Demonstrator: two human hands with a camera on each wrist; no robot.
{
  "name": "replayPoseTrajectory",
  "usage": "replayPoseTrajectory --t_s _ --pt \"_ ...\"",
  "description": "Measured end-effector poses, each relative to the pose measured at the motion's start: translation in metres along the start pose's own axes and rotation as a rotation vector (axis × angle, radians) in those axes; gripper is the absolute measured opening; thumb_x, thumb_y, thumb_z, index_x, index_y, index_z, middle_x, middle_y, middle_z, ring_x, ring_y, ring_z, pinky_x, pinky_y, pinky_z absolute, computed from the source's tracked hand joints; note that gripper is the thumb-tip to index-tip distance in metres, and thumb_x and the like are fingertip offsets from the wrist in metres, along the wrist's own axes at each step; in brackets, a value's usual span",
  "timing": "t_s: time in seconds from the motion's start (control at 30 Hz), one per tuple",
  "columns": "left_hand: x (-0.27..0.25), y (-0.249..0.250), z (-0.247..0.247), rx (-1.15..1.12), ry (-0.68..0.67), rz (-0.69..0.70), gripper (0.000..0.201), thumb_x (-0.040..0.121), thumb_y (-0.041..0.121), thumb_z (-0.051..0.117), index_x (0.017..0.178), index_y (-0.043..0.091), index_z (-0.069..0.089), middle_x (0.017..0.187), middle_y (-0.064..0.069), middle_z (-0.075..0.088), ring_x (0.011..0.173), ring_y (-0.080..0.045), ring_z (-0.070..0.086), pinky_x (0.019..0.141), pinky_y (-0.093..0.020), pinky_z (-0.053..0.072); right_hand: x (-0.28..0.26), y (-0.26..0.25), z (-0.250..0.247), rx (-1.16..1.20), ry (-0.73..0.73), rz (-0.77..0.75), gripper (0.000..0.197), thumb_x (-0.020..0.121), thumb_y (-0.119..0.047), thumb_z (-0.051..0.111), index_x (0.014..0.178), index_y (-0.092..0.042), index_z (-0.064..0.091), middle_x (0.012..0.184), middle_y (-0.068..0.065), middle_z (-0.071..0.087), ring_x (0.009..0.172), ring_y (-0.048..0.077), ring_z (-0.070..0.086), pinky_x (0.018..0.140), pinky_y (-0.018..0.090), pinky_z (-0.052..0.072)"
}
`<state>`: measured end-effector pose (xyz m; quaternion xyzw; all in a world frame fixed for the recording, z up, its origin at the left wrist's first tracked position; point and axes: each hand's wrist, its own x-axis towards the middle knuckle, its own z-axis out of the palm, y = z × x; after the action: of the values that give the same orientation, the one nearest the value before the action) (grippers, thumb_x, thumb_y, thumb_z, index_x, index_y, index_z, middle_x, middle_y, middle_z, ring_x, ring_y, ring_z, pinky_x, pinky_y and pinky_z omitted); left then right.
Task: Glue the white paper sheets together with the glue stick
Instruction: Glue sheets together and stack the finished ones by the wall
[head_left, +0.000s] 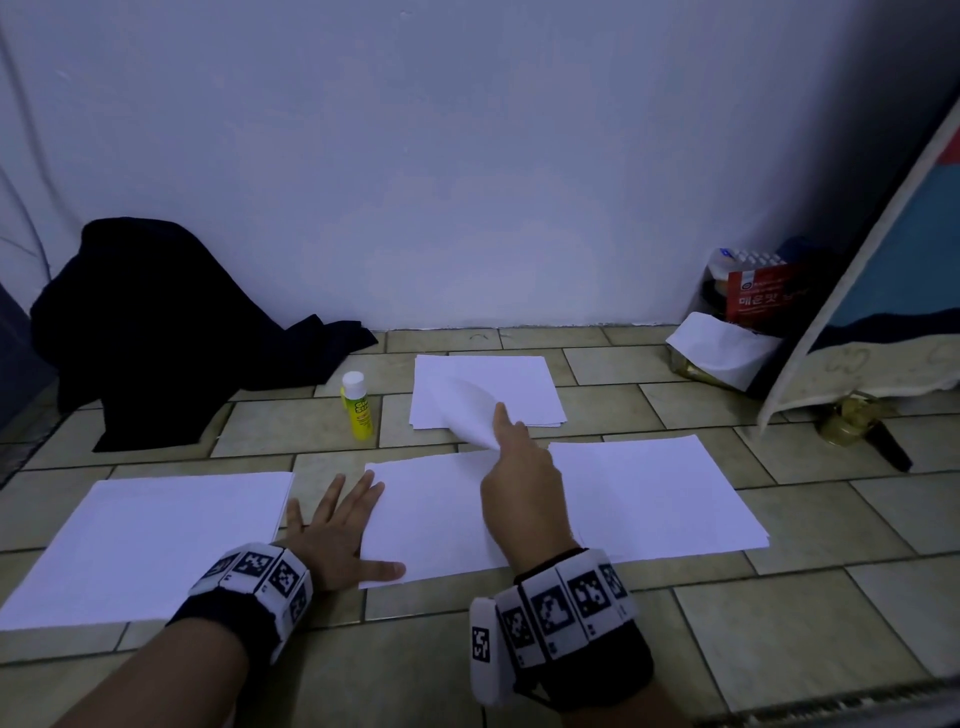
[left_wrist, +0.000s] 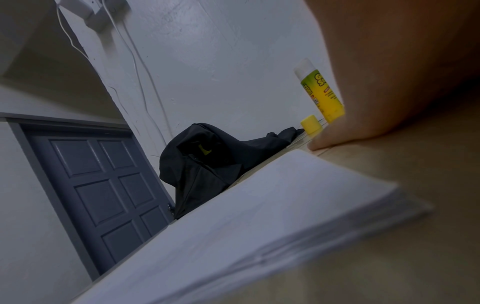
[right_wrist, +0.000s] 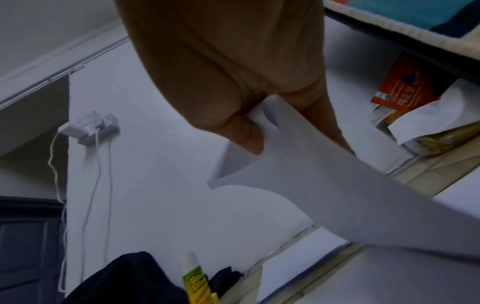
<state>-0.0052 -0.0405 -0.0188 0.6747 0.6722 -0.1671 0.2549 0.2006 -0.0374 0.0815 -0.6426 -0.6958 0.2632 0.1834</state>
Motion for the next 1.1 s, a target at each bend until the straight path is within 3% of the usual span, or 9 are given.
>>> replayPoseTrajectory --t_s 0.1,0.27,0.4,0.53,0.6,0.63,0.73,0.83,1.1 --pt "0.001 -0.002 0.000 0.008 -0.010 -0.002 0.132 0.051 0.100 0.027 0.149 0.028 -0.024 0.153 0.009 -0.035 0.142 -0.020 -0.031 0.112 -0.062 -0.011 0.003 -0.005 0.008 -0.041 -0.032 0.007 0.069 0.095 0.001 0.031 0.153 -0.024 0.004 0.159 0.008 0.015 0.142 0.034 0.023 0.111 0.041 0.032" --pt "-0.003 0.002 0.000 -0.018 0.014 -0.010 0.110 0.079 0.078 0.044 0.150 0.026 -0.022 0.154 0.010 -0.033 0.143 -0.020 -0.030 0.112 -0.061 -0.011 0.006 -0.005 0.019 -0.102 -0.065 0.037 0.067 0.097 -0.002 0.031 0.153 -0.021 -0.001 0.158 0.008 0.013 0.140 0.038 0.024 0.107 0.043 0.037" --pt "-0.005 0.003 -0.001 -0.026 0.021 -0.012 0.110 0.079 0.078 0.044 0.150 0.027 -0.022 0.154 0.010 -0.034 0.143 -0.019 -0.030 0.112 -0.060 -0.012 0.006 -0.002 0.023 -0.110 -0.114 0.072 0.066 0.098 -0.002 0.030 0.153 -0.020 -0.001 0.158 0.009 0.013 0.139 0.038 0.024 0.107 0.043 0.037" --pt "-0.004 0.001 -0.003 -0.028 -0.005 0.006 0.138 0.042 0.104 0.022 0.149 0.029 -0.023 0.153 0.011 -0.035 0.142 -0.019 -0.031 0.112 -0.061 -0.012 0.005 -0.004 0.025 -0.102 -0.144 0.071 0.066 0.099 -0.004 0.032 0.153 -0.021 -0.001 0.159 0.010 0.011 0.141 0.038 0.021 0.110 0.043 0.033" --pt "-0.002 0.001 -0.003 -0.024 -0.004 0.015 0.155 0.018 0.106 0.006 0.149 0.030 -0.023 0.152 0.012 -0.035 0.142 -0.018 -0.031 0.111 -0.061 -0.013 0.005 -0.005 0.028 -0.100 -0.154 0.062 0.065 0.099 -0.004 0.032 0.153 -0.021 -0.001 0.159 0.010 0.011 0.141 0.038 0.021 0.110 0.044 0.033" --pt "-0.002 0.001 -0.003 -0.022 -0.001 0.012 0.157 0.014 0.106 0.003 0.149 0.030 -0.023 0.152 0.012 -0.035 0.142 -0.018 -0.031 0.111 -0.061 -0.013 0.004 -0.005 0.030 -0.097 -0.157 0.058 0.065 0.099 -0.004 0.032 0.153 -0.021 0.000 0.159 0.010 0.012 0.141 0.038 0.021 0.110 0.044 0.033" --pt "-0.002 0.001 -0.002 -0.013 0.007 0.000 0.135 0.046 0.103 0.022 0.149 0.028 -0.023 0.153 0.011 -0.034 0.143 -0.019 -0.030 0.112 -0.061 -0.012 0.004 -0.005 0.034 -0.079 -0.162 0.054 0.066 0.098 -0.003 0.031 0.153 -0.021 0.000 0.158 0.010 0.014 0.140 0.038 0.022 0.109 0.045 0.034" --pt "-0.002 0.000 -0.001 -0.006 0.001 -0.003 0.135 0.046 0.103 0.023 0.149 0.028 -0.023 0.153 0.012 -0.034 0.143 -0.019 -0.030 0.112 -0.061 -0.012 0.005 -0.004 0.037 -0.059 -0.169 0.063 0.066 0.098 -0.003 0.032 0.153 -0.021 0.001 0.158 0.011 0.015 0.141 0.038 0.022 0.110 0.046 0.034" --pt "-0.006 0.004 -0.002 -0.021 0.007 -0.018 0.113 0.075 0.082 0.042 0.149 0.027 -0.023 0.154 0.009 -0.034 0.142 -0.020 -0.031 0.112 -0.060 -0.012 0.006 -0.005 0.047 -0.040 -0.191 0.059 0.064 0.099 -0.008 0.036 0.153 -0.019 0.004 0.154 0.013 0.024 0.139 0.037 0.028 0.110 0.044 0.034"
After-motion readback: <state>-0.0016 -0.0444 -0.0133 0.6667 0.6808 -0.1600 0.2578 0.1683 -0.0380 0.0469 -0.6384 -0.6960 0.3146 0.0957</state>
